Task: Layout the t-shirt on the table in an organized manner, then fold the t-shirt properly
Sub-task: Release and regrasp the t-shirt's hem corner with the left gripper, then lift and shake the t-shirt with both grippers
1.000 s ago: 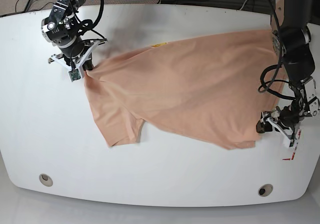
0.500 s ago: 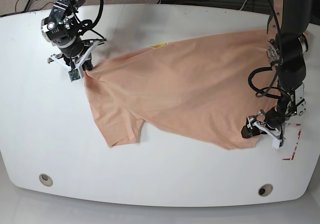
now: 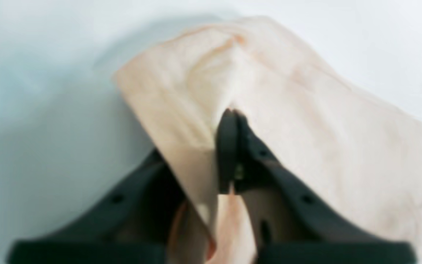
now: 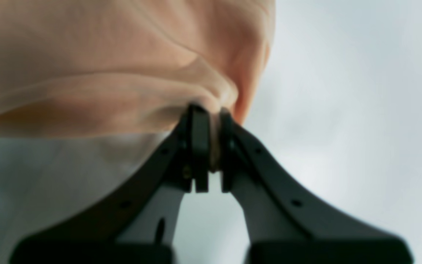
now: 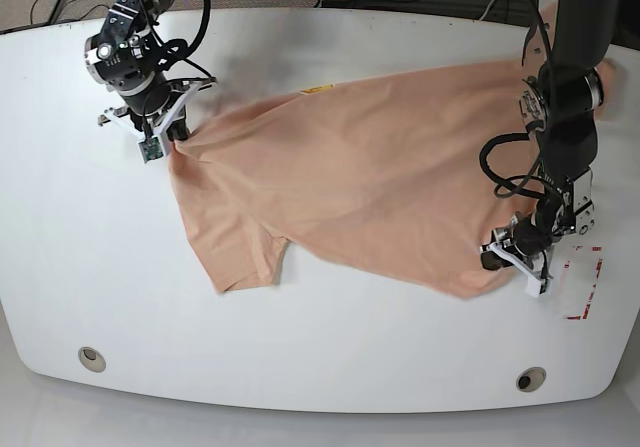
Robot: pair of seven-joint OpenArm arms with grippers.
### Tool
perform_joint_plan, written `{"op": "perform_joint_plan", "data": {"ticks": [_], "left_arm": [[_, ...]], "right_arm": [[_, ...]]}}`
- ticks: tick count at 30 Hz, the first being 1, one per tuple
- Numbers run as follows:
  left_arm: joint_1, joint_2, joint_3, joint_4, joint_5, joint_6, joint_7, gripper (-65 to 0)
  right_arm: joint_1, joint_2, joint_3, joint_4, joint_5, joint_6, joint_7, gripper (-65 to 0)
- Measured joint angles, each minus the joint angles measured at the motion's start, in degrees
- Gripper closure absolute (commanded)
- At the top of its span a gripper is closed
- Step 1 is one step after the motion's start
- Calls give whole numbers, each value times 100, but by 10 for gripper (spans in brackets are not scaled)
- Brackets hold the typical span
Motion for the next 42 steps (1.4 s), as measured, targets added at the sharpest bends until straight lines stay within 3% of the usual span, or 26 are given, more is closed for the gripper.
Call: {"op": "perform_joint_plan", "data": {"ticks": [5,9,12,18,24,28,32,42], "left_arm": [[42,-39,-9,68,-4,46,50,-6],[295,-48,-223,708,111,-83,494,-6],[623,-101,-564,1460,55,-350,1027,-6],[1204,-262,-876,3244,153,-483,1908,-6],[1729,-138,-870,4819,13,-863,2288,-6],[1934,-11,-1058,5733,7,-868,2653,-6],[1947,63,-1296,6437,98,-835,3104,-6],[1259,197,-1281,7696,2,-844,3532,-6]], "right_arm": [[0,-24,0,0,0,0,0,0],[35,-26,-7,0,0,0,0,0],[55,-15,-11,0,0,-2,2,0],[81,85,-37,2,63,44,28,0],[293,103,-28,2,13,31,2,0],[476,118,-15,4,-2,24,-4,0],[726,175,-68,7,20,44,0,0],[1687,297,-66,4,-2,44,-26,0]]}}
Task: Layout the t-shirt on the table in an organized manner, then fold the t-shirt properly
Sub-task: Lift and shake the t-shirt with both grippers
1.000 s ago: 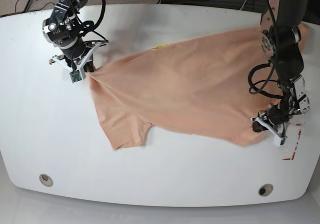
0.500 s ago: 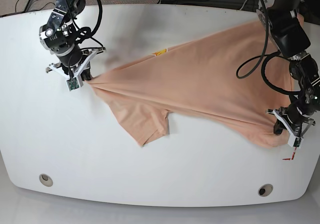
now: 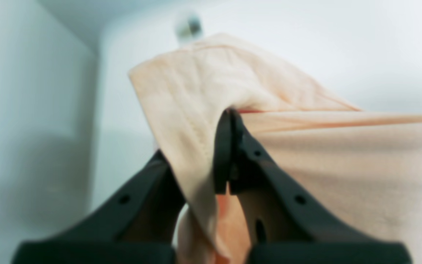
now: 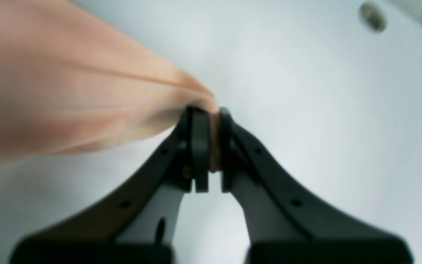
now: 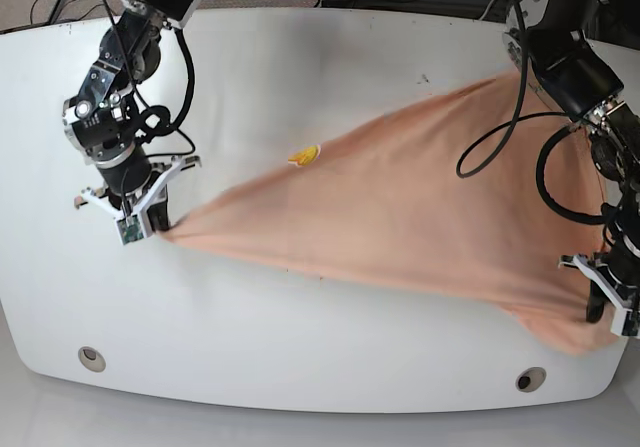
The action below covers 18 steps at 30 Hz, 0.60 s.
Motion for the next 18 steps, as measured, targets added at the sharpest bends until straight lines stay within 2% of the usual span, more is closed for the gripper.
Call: {"op": "perform_joint_plan", "data": {"ticks": [4,9,14,18], "left_arm": [[-619,-7,-22,348,20,-13,490,-7],[-1563,-4,-13,514,-35,-15,743,-7],[-2616,-28,-7,566,20,-2,1340,-8],[-3451,-52,9,579,-4,2,1421,-8]], "right_arm": [[470,240,-15,-2,133,46,24,0],[1281,450,-70,-9,-2,-2,-79,0],[2192,970,-507,0,68,37,-24,0],[2924,1316,-800,13,83,26,-118,0]]}}
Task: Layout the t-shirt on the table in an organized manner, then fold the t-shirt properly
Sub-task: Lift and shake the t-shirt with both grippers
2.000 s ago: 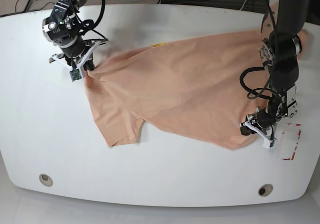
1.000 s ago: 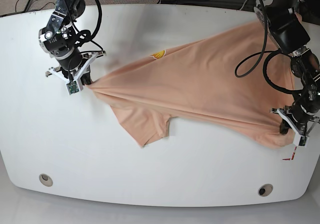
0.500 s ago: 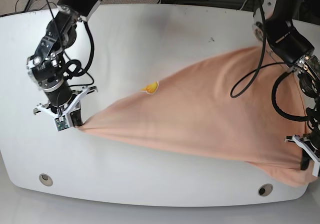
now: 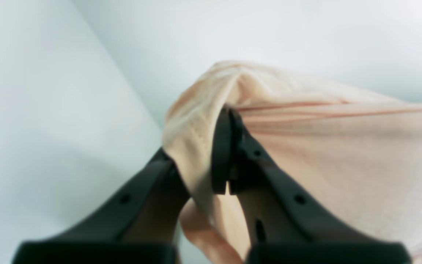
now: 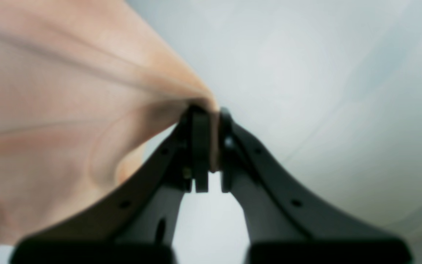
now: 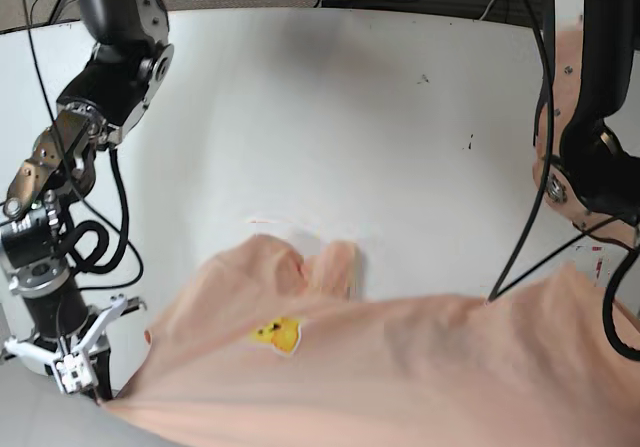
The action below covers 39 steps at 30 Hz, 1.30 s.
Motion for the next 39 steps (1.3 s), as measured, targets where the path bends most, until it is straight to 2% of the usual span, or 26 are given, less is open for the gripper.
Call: {"op": "perform_joint_plan", "data": {"ticks": [5,9,15,20,25,30,34,39], "left_arm": [[-660,-17,291,20,4,7,-2,-8],[-776,-15,424,24,0,7,15,-8],[-518,87,407,48,46,44,249,-10],[286,175,411,282,42,42,249,-10],[1266,208,417,581,-26,42,236,-10],[2299,208,391,796,-197,39,188,-7],[3244,240,-42,820,-702,-7,219,-7],[4385,199,-426,831,-1250,48,232,-7]], "right_arm": [[1025,286,-291,-4,15,17,-514,0],[1722,542,-544,28,-7,-55,-693,0],[1759,632,-748,66,-20,-42,-750,0],[1054,599,-535,111,114,-24,-675,0],[15,380,-11,125,-37,-33,-761,0],[-1078,-9,518,146,55,-24,-699,0],[-1985,-367,920,120,72,7,-754,0],[-3032,-940,1316,101,-68,-24,-315,0]]}}
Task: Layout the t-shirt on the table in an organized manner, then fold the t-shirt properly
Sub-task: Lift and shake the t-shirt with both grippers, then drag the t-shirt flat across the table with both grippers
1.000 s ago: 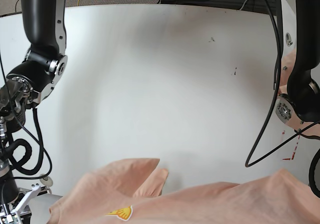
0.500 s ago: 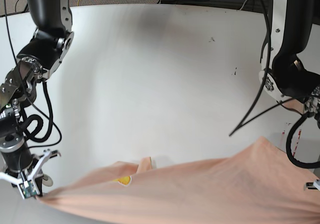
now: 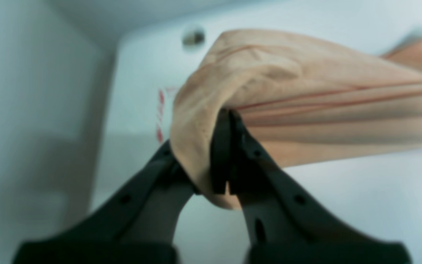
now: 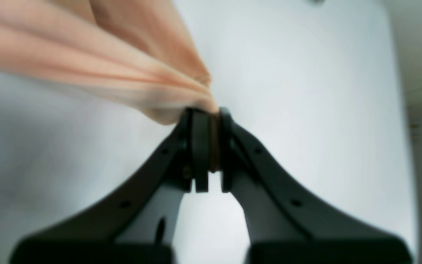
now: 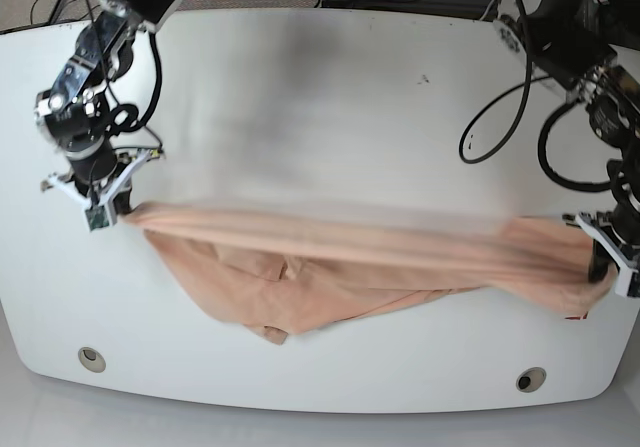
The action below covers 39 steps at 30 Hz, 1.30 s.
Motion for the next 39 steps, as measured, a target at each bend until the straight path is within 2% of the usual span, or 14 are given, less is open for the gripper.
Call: {"op": "perform_joint_plan", "data": {"ticks": [3,6,15,22,29,31,35,37,39], "left_arm": [[684,2,-68,-9,-273,-42,-15,-6],[1283,13,-275,-13,-472,-15,-284,-6],[2667,-11,-490,-24,-527,-4,-927,-7],[3421,-81,-514,-33,-549,-7,-1060,-7],[3849,-199,-852,-136,-522,-17,-1095,-8],[3910,-197,-931,-144,-533,-20,-1097,-8],[3974,-201,-1150,-144,-533,-20,-1099,-10],[3989,-203,-1167,-144,-520,-17,-1099,-11],[3998,-247,-1147,-144,-402,-22,-1097,-11]], "right_arm": [[-678,-310,37,-7,20,0,382,0],[-1207,-479,35,-11,33,-2,656,0],[-2059,-938,48,-15,-11,-46,758,0],[-2433,-999,37,-17,-13,-48,761,0],[-2669,-1088,33,-15,-17,-48,763,-10],[-2736,-1106,15,-17,-7,-42,763,-30],[-2835,-1099,17,-17,-15,-46,761,-192],[-2879,-1093,22,-26,-11,-46,763,-246],[-2909,-1097,22,-50,-13,-48,761,-265]]}}
